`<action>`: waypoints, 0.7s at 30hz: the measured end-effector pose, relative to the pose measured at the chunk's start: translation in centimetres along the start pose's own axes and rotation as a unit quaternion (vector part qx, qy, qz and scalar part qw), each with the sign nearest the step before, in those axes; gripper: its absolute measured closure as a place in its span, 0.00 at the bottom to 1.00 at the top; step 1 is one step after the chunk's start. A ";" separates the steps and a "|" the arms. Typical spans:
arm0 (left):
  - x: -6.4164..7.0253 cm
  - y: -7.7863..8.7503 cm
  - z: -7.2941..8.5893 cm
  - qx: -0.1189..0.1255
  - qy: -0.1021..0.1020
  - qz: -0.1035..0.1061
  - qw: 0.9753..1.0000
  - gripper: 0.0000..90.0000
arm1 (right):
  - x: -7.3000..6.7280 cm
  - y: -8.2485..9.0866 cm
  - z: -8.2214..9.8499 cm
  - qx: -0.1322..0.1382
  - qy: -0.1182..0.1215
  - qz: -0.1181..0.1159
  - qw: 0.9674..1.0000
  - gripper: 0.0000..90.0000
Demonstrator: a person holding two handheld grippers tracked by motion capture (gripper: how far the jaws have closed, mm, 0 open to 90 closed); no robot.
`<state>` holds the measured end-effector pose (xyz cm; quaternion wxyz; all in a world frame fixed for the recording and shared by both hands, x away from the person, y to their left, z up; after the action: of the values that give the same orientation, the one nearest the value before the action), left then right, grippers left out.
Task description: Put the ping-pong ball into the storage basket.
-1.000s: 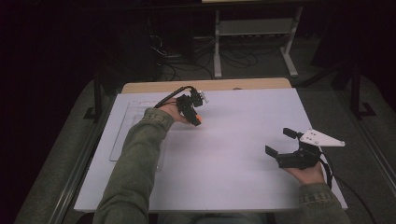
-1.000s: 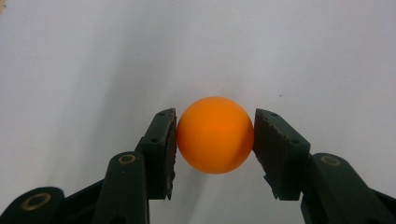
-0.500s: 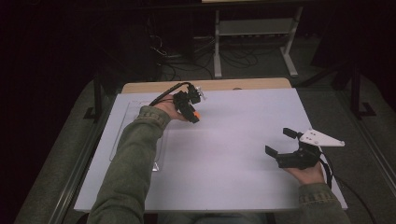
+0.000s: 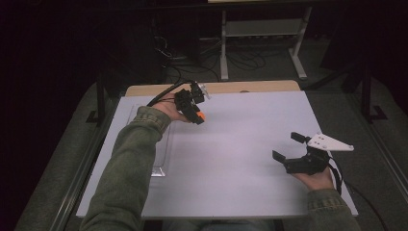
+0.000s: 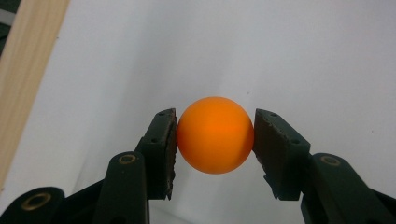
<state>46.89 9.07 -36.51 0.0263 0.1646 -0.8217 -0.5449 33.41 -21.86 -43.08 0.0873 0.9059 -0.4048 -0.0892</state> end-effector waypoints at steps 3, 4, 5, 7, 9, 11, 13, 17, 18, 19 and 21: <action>0.2 0.9 0.0 0.008 -0.001 -0.002 1.000 0.56 | 0.0 0.0 0.0 0.000 0.000 0.001 1.000 0.00; 0.3 1.1 0.0 0.008 0.001 -0.002 1.000 0.56 | 0.0 0.0 0.0 0.000 0.000 0.001 1.000 0.00; 0.3 1.4 0.0 0.005 0.000 -0.003 1.000 0.56 | 0.0 0.0 0.0 0.000 0.000 0.001 1.000 0.00; 0.3 1.8 0.0 0.005 0.003 -0.007 1.000 0.56 | 0.0 0.1 0.0 0.001 0.000 0.001 1.000 0.00; 0.4 2.1 0.1 0.005 0.003 -0.009 1.000 0.56 | 0.0 0.2 -0.1 0.003 -0.001 0.002 1.000 0.00; 0.5 2.5 0.1 0.006 0.003 -0.011 1.000 0.56 | 0.0 0.2 -0.1 0.004 -0.002 0.002 1.000 0.00; 0.6 2.9 0.0 0.006 0.000 -0.013 1.000 0.56 | 0.0 0.2 -0.1 0.004 -0.003 0.002 1.000 0.00; 0.6 3.7 0.0 0.004 -0.002 -0.016 1.000 0.56 | 0.0 0.2 -0.1 0.005 -0.002 0.001 1.000 0.00; 0.6 3.9 0.0 0.004 0.000 -0.017 1.000 0.56 | 0.0 0.2 -0.1 0.005 -0.003 0.002 1.000 0.00; 0.4 4.1 0.1 0.003 0.001 -0.019 1.000 0.56 | 0.0 0.2 -0.1 0.005 -0.003 0.002 1.000 0.00; 0.4 4.4 0.3 0.004 0.004 -0.020 1.000 0.56 | 0.0 0.2 -0.1 0.005 -0.003 0.001 1.000 0.00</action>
<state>45.41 10.74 -32.68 0.0183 0.1837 -0.8202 -0.5415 33.28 -21.97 -42.97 0.0821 0.9055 -0.4066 -0.0900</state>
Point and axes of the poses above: each handheld gripper's, and its own axes: y roughly backward along the jaws, z roughly out of its underside, x roughly to its right, the point moved 6 cm from there along -y, roughly forward along the jaws, and after that the axes turned 3 degrees about x, right-handed, at the moved point
